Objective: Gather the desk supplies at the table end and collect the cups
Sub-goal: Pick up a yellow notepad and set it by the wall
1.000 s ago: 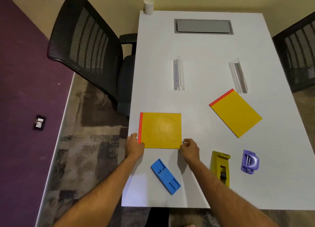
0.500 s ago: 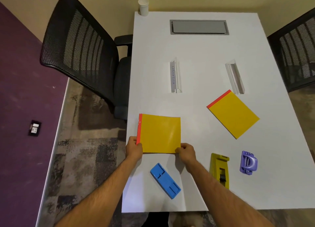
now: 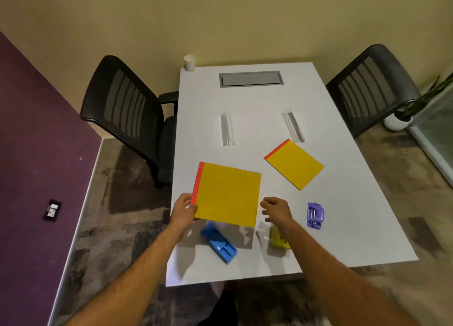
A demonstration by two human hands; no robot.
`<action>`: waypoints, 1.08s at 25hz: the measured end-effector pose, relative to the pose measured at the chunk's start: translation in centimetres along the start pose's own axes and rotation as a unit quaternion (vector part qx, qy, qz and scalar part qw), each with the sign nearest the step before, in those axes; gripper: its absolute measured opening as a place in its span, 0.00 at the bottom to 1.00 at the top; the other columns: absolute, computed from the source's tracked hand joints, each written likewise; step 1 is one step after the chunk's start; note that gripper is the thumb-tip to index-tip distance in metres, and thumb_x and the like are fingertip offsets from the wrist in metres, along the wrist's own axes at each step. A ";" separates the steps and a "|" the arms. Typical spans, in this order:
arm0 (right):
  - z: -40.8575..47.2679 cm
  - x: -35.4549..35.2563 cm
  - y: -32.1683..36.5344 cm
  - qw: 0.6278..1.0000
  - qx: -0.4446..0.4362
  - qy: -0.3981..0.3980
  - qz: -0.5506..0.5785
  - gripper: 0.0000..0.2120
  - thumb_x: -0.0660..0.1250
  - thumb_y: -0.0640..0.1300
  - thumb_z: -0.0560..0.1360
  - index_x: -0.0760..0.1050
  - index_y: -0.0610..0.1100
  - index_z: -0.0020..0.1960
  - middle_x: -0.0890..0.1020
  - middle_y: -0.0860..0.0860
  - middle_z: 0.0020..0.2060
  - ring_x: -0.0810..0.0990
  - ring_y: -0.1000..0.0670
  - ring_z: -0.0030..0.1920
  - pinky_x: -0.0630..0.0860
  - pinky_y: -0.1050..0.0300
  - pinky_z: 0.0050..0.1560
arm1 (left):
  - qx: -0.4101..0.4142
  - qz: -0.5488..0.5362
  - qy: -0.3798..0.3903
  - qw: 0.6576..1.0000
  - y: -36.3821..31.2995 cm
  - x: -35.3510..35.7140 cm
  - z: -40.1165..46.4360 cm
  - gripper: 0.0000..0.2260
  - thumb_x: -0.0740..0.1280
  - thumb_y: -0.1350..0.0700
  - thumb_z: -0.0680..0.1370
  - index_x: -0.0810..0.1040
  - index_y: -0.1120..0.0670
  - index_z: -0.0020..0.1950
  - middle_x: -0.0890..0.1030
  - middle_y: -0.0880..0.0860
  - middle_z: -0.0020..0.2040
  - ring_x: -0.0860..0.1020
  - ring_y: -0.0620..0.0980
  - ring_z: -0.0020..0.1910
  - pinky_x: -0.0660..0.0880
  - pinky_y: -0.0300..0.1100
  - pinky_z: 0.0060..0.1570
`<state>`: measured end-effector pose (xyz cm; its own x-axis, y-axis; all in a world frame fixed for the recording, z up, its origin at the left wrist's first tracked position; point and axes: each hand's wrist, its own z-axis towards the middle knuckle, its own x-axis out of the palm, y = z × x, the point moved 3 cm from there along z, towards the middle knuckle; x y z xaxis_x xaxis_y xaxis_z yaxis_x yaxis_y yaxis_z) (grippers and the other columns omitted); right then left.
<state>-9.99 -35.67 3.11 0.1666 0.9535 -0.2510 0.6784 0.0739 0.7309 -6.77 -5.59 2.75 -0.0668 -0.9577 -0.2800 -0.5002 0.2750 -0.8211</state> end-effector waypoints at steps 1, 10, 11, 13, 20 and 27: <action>-1.6 -1.4 -0.3 1.000 -0.003 0.007 0.011 0.18 0.68 0.41 0.77 0.75 0.38 0.66 0.82 0.42 0.52 0.82 0.43 0.48 0.78 0.49 0.44 | 0.002 -0.008 0.008 1.000 -0.2 0.4 -1.7 0.10 0.62 0.66 0.81 0.74 0.54 0.58 0.80 0.56 0.55 0.80 0.56 0.53 0.82 0.48 0.47; -13.9 -15.2 -6.8 0.991 -0.031 0.034 0.128 0.14 0.68 0.42 0.78 0.73 0.43 0.63 0.84 0.39 0.53 0.84 0.41 0.44 0.81 0.49 0.45 | 0.004 -0.045 0.082 0.996 0.8 8.7 -16.3 0.13 0.59 0.65 0.82 0.76 0.54 0.63 0.82 0.58 0.57 0.82 0.60 0.52 0.83 0.47 0.45; -14.7 -16.9 -7.7 0.990 -0.036 0.022 0.138 0.14 0.68 0.42 0.78 0.74 0.42 0.63 0.83 0.38 0.53 0.83 0.41 0.44 0.81 0.49 0.45 | 0.004 -0.054 0.094 0.994 0.4 10.3 -17.6 0.13 0.59 0.66 0.82 0.76 0.54 0.62 0.82 0.58 0.56 0.82 0.59 0.51 0.83 0.46 0.45; -15.9 -20.3 -9.6 0.988 -0.039 -0.006 0.151 0.14 0.68 0.43 0.78 0.74 0.43 0.63 0.83 0.38 0.52 0.83 0.42 0.45 0.81 0.49 0.45 | 0.009 -0.055 0.121 0.991 -0.4 13.6 -19.4 0.12 0.59 0.66 0.83 0.77 0.54 0.60 0.83 0.59 0.55 0.82 0.59 0.49 0.82 0.47 0.45; -15.7 -30.3 -16.4 0.978 0.027 -0.076 0.190 0.19 0.68 0.45 0.79 0.71 0.43 0.67 0.80 0.42 0.59 0.81 0.43 0.55 0.79 0.53 0.42 | 0.057 -0.005 0.248 0.967 -4.7 26.2 -21.4 0.11 0.59 0.63 0.84 0.77 0.54 0.61 0.83 0.58 0.58 0.83 0.60 0.53 0.82 0.49 0.48; -11.8 -41.5 -18.5 0.968 0.027 -0.102 0.228 0.15 0.63 0.42 0.81 0.73 0.40 0.67 0.81 0.41 0.60 0.82 0.40 0.55 0.82 0.43 0.47 | 0.056 0.001 0.348 0.936 -8.8 40.9 -19.4 0.12 0.60 0.63 0.83 0.76 0.53 0.65 0.83 0.55 0.61 0.81 0.60 0.58 0.80 0.53 0.55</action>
<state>-37.89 -73.22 7.47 0.5914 0.8057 -0.0334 0.5364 -0.3621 0.7624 -21.84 -48.89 8.20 -0.6331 -0.7702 0.0777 -0.4076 0.2463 -0.8793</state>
